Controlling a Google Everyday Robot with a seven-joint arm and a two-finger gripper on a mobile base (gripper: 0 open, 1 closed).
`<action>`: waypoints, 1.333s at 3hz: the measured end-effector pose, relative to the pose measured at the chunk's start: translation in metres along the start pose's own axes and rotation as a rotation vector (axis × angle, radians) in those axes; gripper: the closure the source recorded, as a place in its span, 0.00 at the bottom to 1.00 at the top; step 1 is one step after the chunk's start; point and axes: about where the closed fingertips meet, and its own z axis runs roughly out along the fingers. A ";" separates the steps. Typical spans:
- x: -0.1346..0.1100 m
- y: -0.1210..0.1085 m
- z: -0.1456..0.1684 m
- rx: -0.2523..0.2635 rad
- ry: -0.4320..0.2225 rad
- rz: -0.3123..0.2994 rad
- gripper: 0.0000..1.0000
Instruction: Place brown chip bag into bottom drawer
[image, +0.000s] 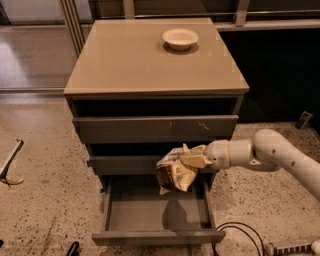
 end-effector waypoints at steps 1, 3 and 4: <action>0.046 -0.004 0.029 -0.059 0.057 0.087 1.00; 0.080 -0.002 0.046 -0.138 0.087 0.138 1.00; 0.089 0.000 0.067 -0.199 0.122 0.148 1.00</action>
Offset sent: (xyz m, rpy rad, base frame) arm -0.0289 0.0208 -0.1248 0.0159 0.2730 0.1536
